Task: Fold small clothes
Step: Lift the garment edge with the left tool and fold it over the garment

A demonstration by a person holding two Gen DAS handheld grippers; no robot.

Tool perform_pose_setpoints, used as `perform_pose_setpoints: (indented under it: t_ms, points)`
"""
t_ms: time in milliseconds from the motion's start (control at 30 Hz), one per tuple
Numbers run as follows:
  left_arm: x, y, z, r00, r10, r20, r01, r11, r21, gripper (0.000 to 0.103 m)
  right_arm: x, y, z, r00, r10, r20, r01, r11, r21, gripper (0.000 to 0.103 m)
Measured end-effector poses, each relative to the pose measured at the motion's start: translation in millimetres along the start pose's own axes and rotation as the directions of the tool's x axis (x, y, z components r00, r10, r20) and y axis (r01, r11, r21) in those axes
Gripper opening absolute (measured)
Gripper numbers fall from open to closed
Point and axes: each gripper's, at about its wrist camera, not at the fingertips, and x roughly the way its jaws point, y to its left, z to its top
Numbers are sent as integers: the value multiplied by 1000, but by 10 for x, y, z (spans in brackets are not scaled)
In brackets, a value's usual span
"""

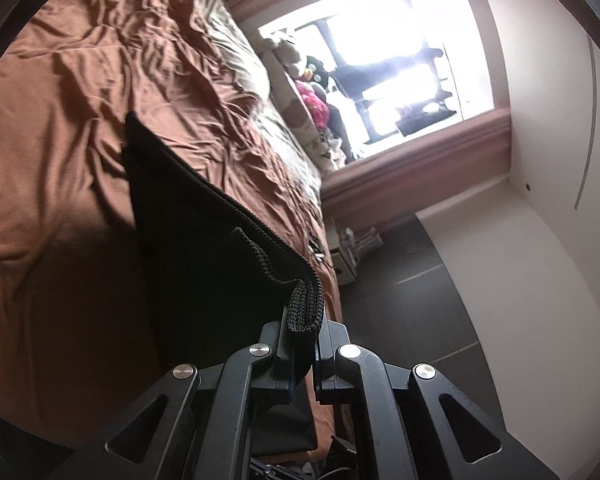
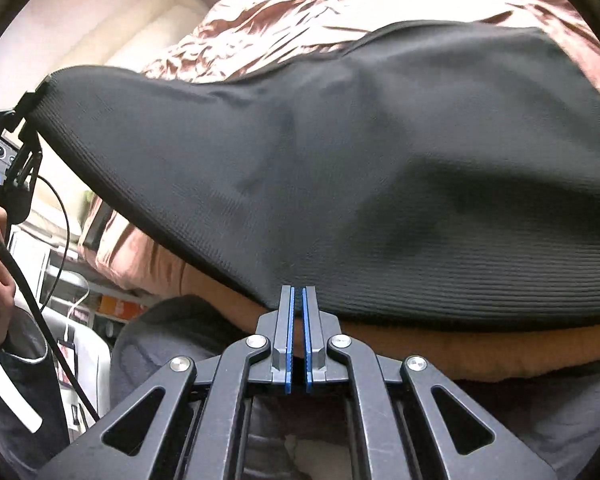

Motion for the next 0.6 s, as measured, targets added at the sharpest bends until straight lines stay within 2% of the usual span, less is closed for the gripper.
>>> perform_pose_setpoints:
  t_ms: [133,200,267,300,333,600]
  points:
    - [152,-185,-19,999,-16,-30,16,999,29,5,-231,-125,-26,999,6,52,-7,1000,13,3]
    - [217,-255,-33,999,-22,-45,24,999,40,5,-335,-170,-48,997,11,75,-13,1000,20,13]
    - [290,-321,-60,998,-30,-62,33,998,49,5,-424,-195,-123,994,9,106,-12,1000,21,47]
    - [332,-360,-74,997,-33,-72,37,998,56,5,-454,-198,-147,992,4,129,-7,1000,20,53]
    - [364,-397,-82,996,-34,-79,39,997,62,5,-505,-226,-170,989,1,147,-3,1000,20,56]
    - [693,-655,-234,985,-42,-170,62,991,115,5,-831,-404,-384,981,-38,191,28,998,55,56]
